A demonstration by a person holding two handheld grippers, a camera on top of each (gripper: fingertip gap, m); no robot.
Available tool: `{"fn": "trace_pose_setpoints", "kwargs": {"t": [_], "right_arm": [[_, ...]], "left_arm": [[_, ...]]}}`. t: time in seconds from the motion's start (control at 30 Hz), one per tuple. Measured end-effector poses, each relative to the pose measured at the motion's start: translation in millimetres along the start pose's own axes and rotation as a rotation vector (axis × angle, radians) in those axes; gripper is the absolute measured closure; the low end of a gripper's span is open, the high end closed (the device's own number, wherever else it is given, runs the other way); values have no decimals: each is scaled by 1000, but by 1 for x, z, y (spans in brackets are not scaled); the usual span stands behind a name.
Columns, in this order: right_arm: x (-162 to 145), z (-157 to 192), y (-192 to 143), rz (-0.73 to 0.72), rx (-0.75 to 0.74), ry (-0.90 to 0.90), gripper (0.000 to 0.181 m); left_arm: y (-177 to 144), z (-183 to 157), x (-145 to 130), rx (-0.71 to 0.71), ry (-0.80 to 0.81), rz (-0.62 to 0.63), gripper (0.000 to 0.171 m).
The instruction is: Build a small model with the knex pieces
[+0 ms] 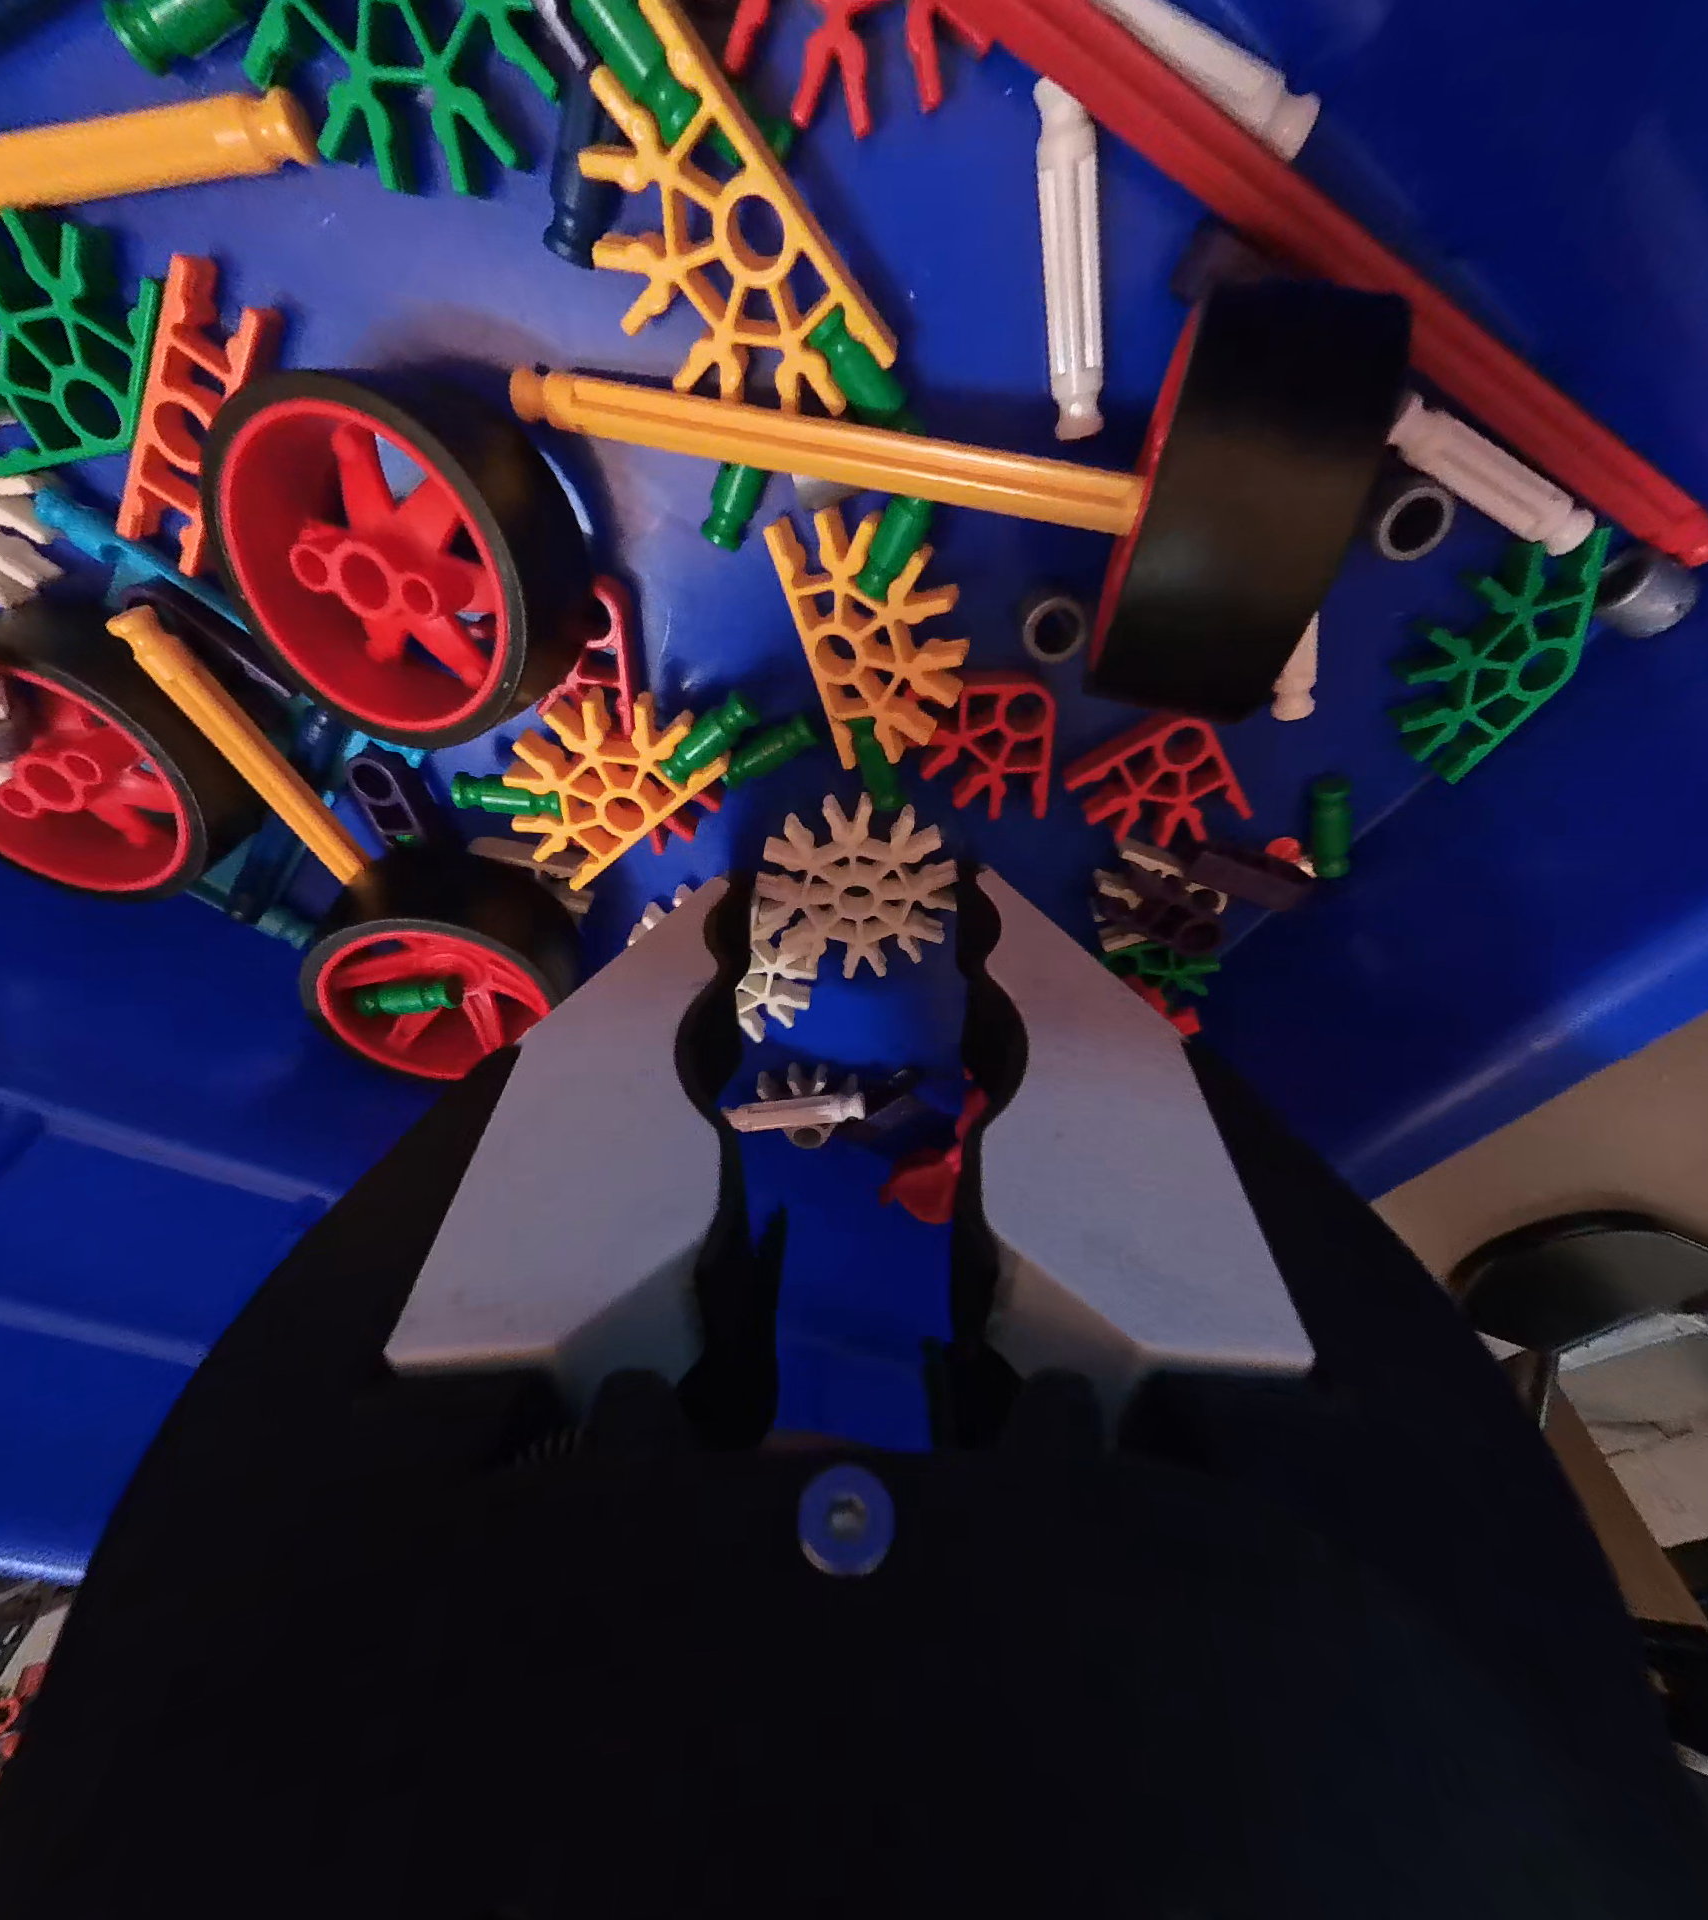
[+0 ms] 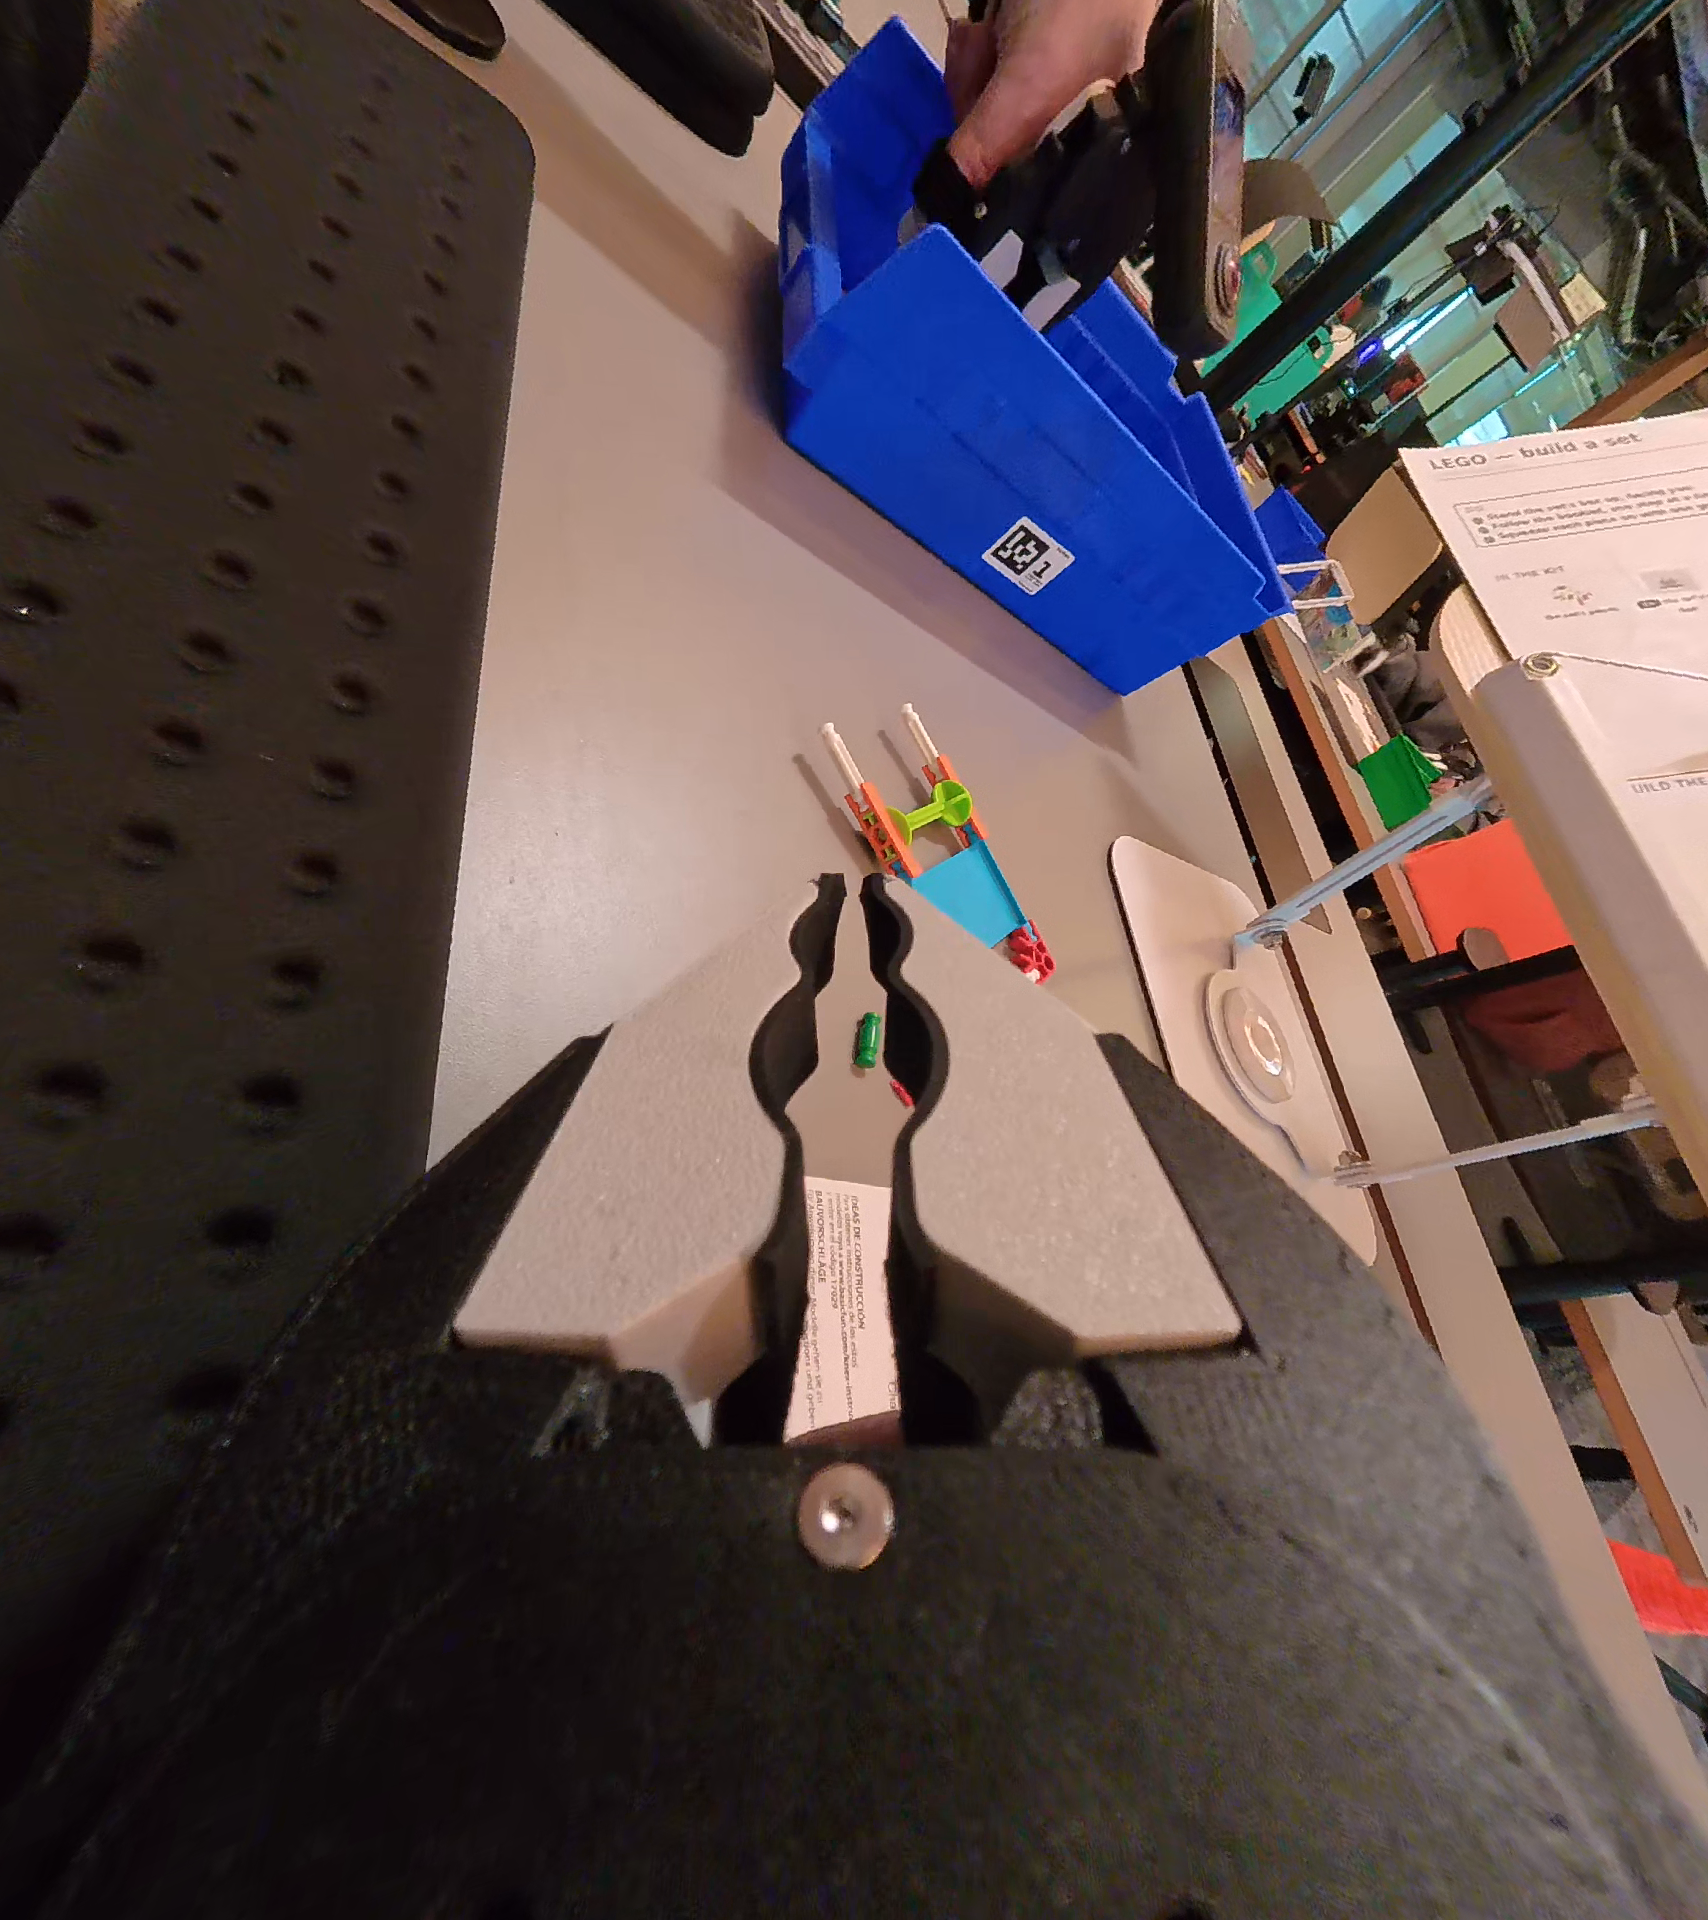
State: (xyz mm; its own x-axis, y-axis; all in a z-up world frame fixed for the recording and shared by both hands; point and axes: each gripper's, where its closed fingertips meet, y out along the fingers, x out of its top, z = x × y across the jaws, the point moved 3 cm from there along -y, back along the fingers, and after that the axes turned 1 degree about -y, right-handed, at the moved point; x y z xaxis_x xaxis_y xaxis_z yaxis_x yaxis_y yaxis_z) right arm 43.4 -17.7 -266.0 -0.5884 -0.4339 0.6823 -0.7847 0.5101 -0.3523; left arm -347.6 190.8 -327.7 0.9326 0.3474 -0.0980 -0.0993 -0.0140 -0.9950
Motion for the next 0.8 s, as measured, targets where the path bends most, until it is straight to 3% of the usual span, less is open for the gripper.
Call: {"fn": "trace_pose_setpoints", "kwargs": {"t": [0.3,0.53,0.7,0.8], "right_arm": [[2,5,-1,-14,26,0,178],[3,10,0,-22,61,0,178],[2,10,1,-19,66,6,178],[1,11,2,-13,66,4,178]], "left_arm": [[-7,-1,-4,49,20,-42,135],[-70,-7,4,175,45,-150,135],[-127,-66,52,247,262,-265,135],[-135,-122,89,201,445,-312,136]]}}
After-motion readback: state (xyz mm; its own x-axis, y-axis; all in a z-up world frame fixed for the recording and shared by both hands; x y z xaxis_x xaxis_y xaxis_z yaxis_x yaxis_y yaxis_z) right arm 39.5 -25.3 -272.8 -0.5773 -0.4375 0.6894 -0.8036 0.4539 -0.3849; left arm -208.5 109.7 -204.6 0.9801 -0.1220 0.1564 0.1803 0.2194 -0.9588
